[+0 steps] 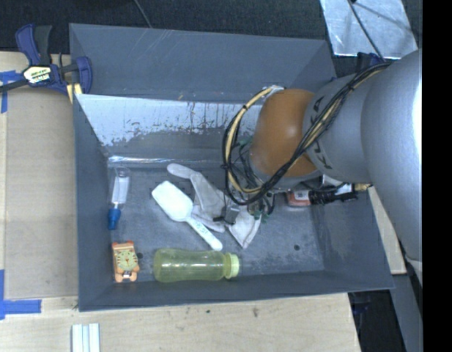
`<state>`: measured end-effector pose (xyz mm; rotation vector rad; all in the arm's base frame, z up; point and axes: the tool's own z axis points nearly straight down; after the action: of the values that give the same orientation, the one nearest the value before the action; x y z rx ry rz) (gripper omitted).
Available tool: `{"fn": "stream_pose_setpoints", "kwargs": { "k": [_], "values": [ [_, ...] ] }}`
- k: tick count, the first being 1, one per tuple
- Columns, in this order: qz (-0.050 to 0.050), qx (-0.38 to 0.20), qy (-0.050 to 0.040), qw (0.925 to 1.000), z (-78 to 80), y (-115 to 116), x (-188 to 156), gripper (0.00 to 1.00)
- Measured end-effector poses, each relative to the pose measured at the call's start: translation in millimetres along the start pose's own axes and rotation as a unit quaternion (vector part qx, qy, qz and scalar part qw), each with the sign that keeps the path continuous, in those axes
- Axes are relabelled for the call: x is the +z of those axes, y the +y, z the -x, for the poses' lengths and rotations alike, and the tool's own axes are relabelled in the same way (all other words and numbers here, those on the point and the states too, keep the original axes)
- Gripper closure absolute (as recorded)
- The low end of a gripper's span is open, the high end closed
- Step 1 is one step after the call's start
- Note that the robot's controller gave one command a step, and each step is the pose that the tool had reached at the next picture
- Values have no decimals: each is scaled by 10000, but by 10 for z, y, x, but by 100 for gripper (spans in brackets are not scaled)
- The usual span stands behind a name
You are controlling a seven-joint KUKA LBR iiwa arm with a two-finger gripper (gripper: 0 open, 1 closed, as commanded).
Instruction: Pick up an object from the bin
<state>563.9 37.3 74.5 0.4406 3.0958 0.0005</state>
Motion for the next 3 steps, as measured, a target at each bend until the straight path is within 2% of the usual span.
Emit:
{"fn": "stream_pose_setpoints", "kwargs": {
  "k": [3],
  "values": [
    [-8,-9,56,10000,-22,-2,-272,100]
  ]
}}
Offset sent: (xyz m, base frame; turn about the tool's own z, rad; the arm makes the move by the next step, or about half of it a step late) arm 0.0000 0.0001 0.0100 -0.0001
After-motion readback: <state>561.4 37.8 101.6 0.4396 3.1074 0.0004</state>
